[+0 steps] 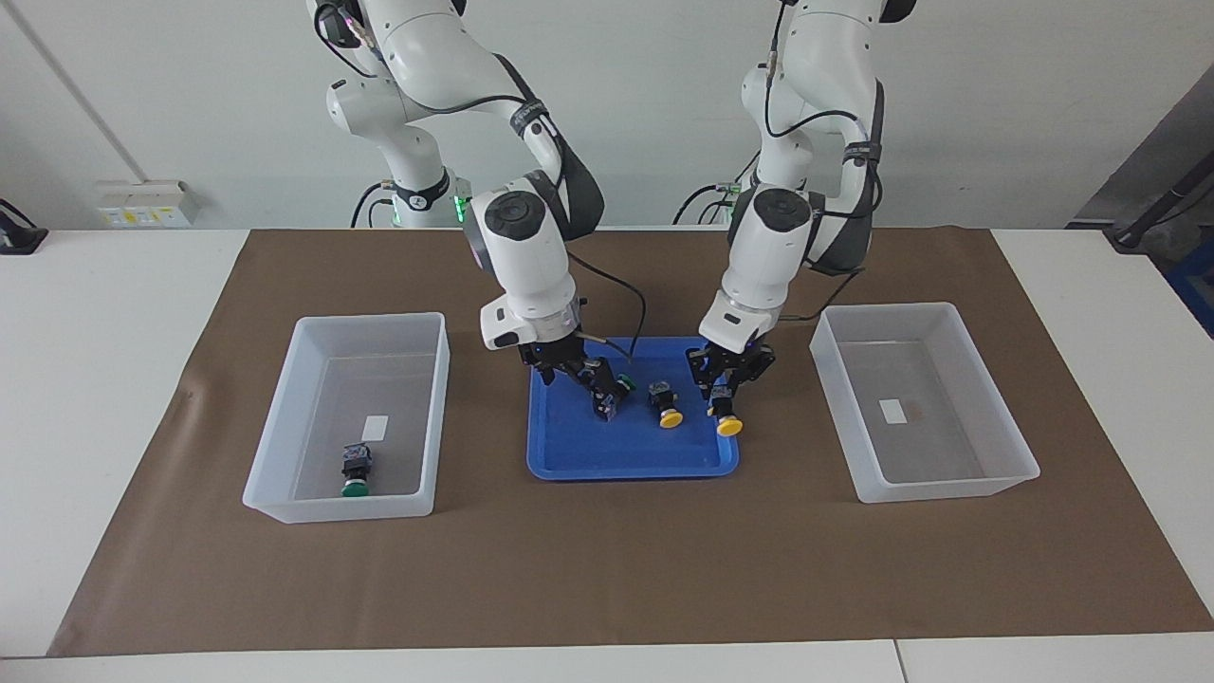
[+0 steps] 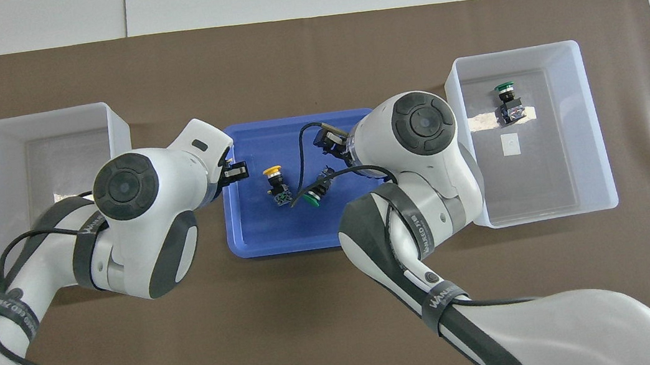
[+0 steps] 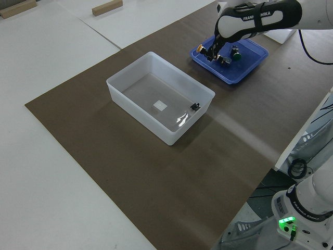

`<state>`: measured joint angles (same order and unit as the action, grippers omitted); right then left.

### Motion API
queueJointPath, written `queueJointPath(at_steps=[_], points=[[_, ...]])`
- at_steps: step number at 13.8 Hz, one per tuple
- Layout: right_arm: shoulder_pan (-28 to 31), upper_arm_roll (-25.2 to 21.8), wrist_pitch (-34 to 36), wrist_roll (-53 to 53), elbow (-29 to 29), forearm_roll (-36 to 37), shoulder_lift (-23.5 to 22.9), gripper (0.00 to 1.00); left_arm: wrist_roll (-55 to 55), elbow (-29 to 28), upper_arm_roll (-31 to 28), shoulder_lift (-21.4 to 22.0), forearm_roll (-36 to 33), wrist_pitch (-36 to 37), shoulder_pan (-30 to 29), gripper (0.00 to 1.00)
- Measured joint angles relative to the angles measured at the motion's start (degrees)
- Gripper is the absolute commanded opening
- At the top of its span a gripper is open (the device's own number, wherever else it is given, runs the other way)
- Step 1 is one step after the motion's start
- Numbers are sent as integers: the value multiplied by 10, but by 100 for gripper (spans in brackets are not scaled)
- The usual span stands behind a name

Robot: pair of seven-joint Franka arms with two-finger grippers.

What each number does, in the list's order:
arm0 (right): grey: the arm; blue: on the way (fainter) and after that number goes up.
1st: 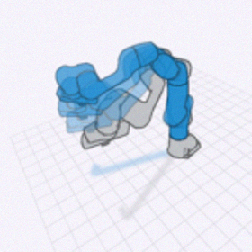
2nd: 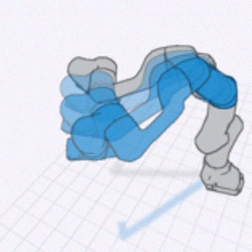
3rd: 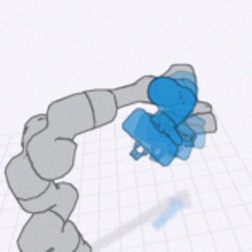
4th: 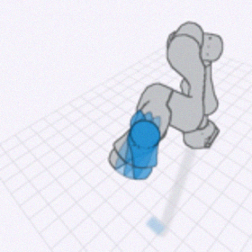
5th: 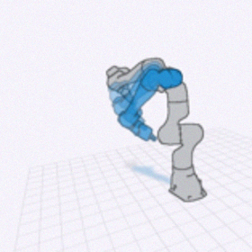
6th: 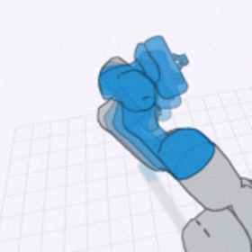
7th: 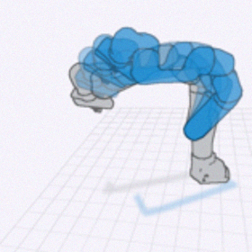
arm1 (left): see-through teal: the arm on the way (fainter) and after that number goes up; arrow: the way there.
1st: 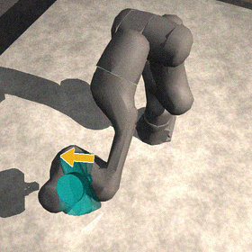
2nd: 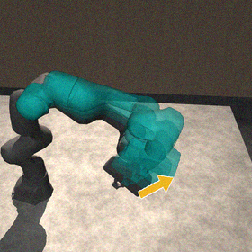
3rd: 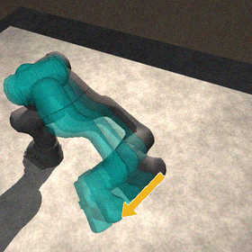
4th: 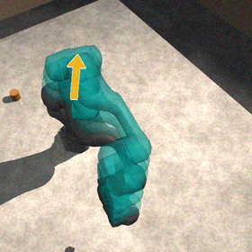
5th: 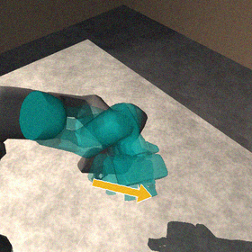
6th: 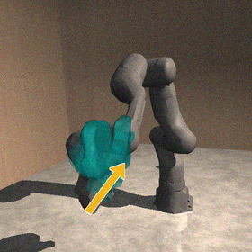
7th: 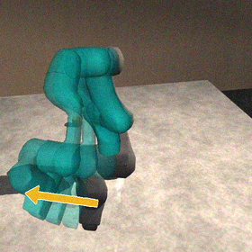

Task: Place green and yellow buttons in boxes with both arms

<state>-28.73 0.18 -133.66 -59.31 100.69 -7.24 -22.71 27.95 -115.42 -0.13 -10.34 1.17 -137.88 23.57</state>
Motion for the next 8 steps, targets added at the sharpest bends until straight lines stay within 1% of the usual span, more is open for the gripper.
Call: queueJointPath(at_steps=[2, 5, 6, 8], points=[[-18, 0, -17, -16, 0, -3, -22, 100, -24, 25, -1, 17, 0, 35, -39, 0], [-28, 0, -19, -20, 6, -3, -38, 100, -96, 53, -2, 23, 0, 57, -97, 0], [-29, 0, -23, -20, 9, -3, -38, 88, -126, 56, -3, 22, 0, 57, -115, 0], [-33, 0, -42, -20, 15, -3, -40, 27, -197, 57, -3, 21, 0, 53, -160, 0]])
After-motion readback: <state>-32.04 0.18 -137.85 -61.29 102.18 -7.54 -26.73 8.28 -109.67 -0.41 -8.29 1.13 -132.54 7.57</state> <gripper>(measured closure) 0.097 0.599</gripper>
